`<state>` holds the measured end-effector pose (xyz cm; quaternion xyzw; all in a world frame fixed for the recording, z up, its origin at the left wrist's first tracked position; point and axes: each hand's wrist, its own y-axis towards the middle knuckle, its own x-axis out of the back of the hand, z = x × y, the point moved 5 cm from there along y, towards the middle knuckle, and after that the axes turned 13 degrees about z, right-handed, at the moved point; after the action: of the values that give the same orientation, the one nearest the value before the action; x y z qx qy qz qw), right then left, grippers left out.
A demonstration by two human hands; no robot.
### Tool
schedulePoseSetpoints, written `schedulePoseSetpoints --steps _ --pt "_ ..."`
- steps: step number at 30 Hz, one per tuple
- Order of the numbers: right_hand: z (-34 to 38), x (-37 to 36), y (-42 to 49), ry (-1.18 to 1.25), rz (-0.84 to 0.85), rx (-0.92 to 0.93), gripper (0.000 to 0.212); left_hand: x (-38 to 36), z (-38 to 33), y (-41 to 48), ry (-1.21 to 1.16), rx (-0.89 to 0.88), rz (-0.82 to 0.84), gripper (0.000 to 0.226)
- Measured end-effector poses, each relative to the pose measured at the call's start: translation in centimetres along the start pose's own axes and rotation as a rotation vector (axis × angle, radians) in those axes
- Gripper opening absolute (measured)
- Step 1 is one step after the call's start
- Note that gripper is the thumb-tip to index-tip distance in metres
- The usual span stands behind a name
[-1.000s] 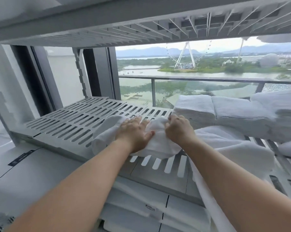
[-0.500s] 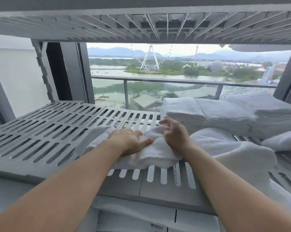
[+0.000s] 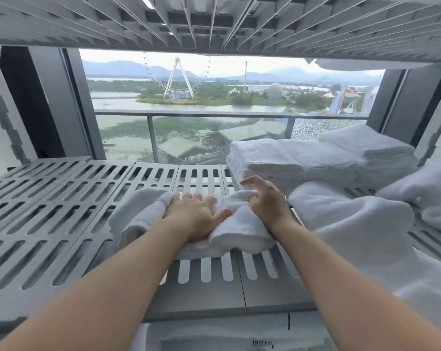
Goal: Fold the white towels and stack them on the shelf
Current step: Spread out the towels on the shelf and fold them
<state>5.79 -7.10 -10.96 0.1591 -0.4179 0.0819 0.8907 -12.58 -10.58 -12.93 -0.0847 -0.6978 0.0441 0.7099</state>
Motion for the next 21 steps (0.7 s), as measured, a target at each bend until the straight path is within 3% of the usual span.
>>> schedulePoseSetpoints --steps 15,21 --pt "-1.2 -0.8 2.4 0.072 0.004 0.081 0.049 0.7 -0.2 -0.8 -0.104 -0.002 -0.112 0.055" --pt "-1.2 -0.7 2.2 0.079 0.01 0.084 0.044 3.1 -0.5 -1.6 -0.054 -0.02 -0.243 0.033"
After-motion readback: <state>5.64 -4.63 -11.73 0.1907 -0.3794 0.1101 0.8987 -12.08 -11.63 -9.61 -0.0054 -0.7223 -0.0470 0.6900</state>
